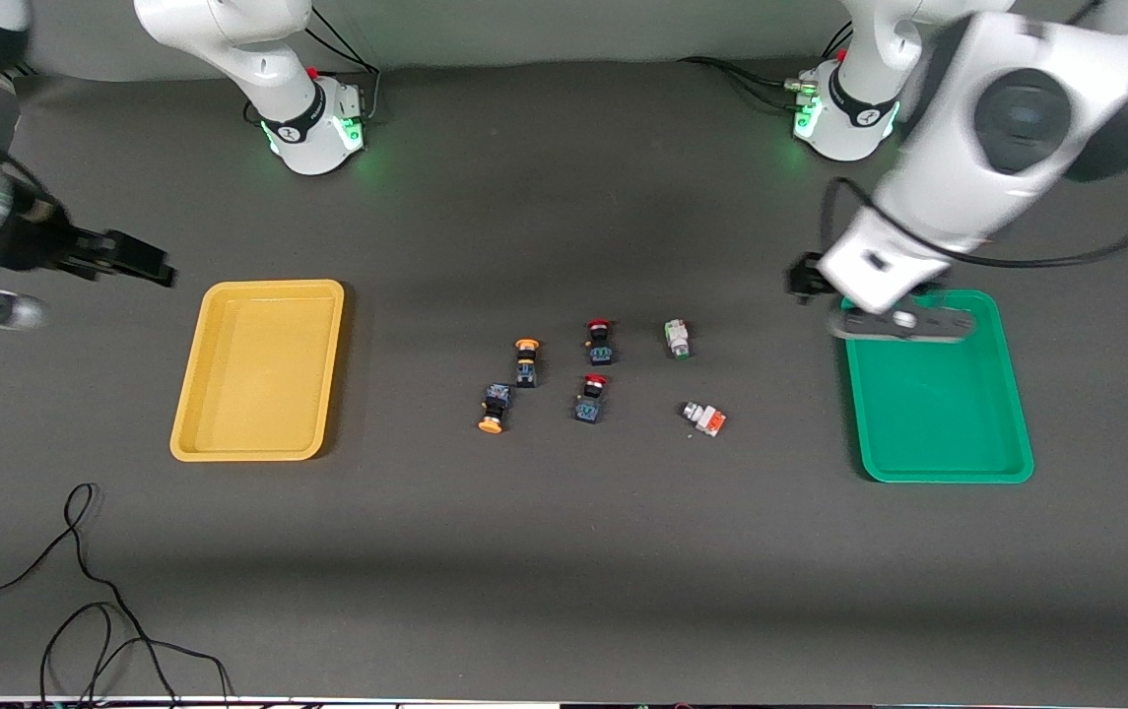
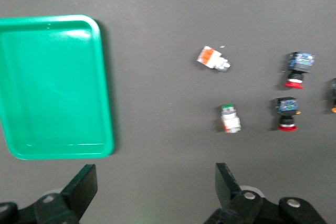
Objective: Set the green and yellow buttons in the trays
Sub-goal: 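Move the left gripper and the right gripper down over the buttons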
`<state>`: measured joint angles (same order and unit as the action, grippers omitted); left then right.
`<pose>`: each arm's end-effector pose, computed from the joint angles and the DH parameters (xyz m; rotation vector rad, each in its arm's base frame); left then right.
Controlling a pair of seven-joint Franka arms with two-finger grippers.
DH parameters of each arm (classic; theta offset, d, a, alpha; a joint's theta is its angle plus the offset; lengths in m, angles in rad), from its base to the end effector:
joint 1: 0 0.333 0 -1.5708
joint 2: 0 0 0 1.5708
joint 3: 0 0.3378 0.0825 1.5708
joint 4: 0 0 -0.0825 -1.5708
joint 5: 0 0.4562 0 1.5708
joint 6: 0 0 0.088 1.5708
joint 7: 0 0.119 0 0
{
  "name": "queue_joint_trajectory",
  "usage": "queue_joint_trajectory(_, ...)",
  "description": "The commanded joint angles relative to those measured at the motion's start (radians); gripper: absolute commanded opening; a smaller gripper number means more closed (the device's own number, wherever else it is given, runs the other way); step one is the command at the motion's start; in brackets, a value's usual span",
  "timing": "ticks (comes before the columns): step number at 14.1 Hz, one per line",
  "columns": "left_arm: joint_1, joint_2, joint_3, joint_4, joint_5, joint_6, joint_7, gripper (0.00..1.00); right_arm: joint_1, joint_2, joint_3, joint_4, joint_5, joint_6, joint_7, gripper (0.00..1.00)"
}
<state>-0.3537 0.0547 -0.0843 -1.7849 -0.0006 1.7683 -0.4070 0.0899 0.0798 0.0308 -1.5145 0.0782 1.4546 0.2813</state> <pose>0.5816 -0.2715 0.4993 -3.1150 0.0481 0.1044 0.6320 0.0860 0.6053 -3.0720 0.2415 0.2361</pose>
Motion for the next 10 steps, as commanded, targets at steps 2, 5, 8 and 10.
queue_joint_trajectory(2, -0.132, -0.019, 0.018, -0.051, -0.004, 0.068, -0.194, 1.00, 0.033, 0.093, 0.086, -0.009, 0.011, 0.111, 0.171, 1.00)
queue_joint_trajectory(5, -0.200, -0.018, 0.017, -0.102, -0.009, 0.130, -0.314, 1.00, 0.050, 0.112, 0.129, -0.102, 0.009, 0.252, 0.220, 1.00)
queue_joint_trajectory(8, -0.237, -0.007, 0.017, -0.215, -0.013, 0.264, -0.354, 1.00, 0.062, 0.150, 0.155, -0.157, 0.009, 0.338, 0.275, 0.99)
queue_joint_trajectory(10, -0.243, 0.022, 0.017, -0.302, -0.013, 0.394, -0.363, 1.00, 0.079, 0.201, 0.167, -0.156, 0.009, 0.374, 0.286, 0.99)
